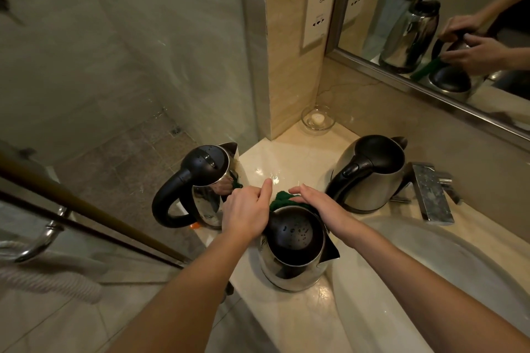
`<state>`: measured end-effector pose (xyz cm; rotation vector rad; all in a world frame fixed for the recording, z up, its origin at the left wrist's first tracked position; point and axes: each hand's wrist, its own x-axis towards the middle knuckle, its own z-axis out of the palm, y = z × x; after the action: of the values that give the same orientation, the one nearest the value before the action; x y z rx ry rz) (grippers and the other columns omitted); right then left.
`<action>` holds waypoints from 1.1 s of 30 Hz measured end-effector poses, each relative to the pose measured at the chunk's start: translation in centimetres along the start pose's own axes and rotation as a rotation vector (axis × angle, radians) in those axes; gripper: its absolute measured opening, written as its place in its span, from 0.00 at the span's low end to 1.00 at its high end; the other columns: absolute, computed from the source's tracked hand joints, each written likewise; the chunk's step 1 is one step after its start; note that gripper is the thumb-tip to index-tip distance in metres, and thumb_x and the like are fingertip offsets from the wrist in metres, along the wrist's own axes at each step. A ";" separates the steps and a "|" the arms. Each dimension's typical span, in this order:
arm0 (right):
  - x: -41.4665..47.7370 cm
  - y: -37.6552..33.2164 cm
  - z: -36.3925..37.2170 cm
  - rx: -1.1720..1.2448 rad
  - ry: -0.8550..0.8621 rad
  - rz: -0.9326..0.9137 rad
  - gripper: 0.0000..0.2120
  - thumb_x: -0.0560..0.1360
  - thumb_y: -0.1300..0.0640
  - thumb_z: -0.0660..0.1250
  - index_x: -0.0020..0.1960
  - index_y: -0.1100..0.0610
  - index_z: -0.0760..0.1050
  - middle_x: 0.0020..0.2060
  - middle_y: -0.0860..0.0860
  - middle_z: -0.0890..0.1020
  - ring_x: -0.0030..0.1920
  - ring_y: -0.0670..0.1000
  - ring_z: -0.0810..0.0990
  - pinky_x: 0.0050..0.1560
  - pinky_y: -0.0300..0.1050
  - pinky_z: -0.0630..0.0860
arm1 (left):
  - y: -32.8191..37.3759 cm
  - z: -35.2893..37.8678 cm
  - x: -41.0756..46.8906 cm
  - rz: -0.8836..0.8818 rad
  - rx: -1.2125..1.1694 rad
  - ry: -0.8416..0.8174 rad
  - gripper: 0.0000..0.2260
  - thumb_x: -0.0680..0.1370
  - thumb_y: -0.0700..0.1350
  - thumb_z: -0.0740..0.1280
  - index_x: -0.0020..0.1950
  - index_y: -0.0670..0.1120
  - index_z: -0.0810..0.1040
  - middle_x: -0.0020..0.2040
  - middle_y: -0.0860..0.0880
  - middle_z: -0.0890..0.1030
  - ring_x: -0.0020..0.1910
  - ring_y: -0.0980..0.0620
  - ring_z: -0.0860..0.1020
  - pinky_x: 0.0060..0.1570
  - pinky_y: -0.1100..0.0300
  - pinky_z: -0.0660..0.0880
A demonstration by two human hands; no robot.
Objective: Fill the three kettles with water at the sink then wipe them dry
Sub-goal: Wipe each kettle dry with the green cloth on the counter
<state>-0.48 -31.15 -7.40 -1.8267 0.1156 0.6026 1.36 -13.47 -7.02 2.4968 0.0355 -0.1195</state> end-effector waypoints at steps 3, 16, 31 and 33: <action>0.3 0.2 0.2 -0.020 0.022 0.039 0.36 0.70 0.24 0.50 0.67 0.45 0.72 0.60 0.42 0.79 0.63 0.44 0.74 0.73 0.54 0.62 | -0.1 0.1 0.1 0.001 -0.007 0.001 0.28 0.83 0.59 0.53 0.27 0.46 0.69 0.27 0.48 0.72 0.30 0.50 0.71 0.41 0.48 0.72; -4.3 -1.1 1.5 -0.053 0.187 -0.175 0.34 0.71 0.28 0.51 0.68 0.45 0.71 0.57 0.37 0.81 0.64 0.40 0.73 0.71 0.51 0.66 | 0.0 0.0 0.0 0.026 0.022 -0.012 0.28 0.83 0.61 0.49 0.36 0.44 0.75 0.38 0.45 0.78 0.43 0.44 0.77 0.47 0.50 0.71; -12.3 0.1 7.4 -0.906 0.241 -0.291 0.37 0.76 0.29 0.42 0.79 0.47 0.55 0.72 0.44 0.69 0.76 0.48 0.51 0.71 0.43 0.56 | 0.3 -0.6 -0.2 0.035 0.007 -0.047 0.34 0.83 0.64 0.46 0.50 0.39 0.82 0.50 0.40 0.81 0.49 0.41 0.77 0.49 0.50 0.71; -12.7 0.3 7.6 -1.012 0.230 -0.316 0.37 0.77 0.31 0.41 0.79 0.50 0.55 0.72 0.46 0.70 0.75 0.51 0.54 0.70 0.45 0.59 | 0.3 -0.7 -0.3 0.049 0.002 -0.050 0.34 0.83 0.63 0.46 0.50 0.40 0.82 0.50 0.39 0.82 0.50 0.40 0.78 0.50 0.49 0.71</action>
<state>-14.19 -27.00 -3.48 -2.8115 -0.3918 0.2094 1.16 -13.28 -6.22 2.4933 -0.0460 -0.1620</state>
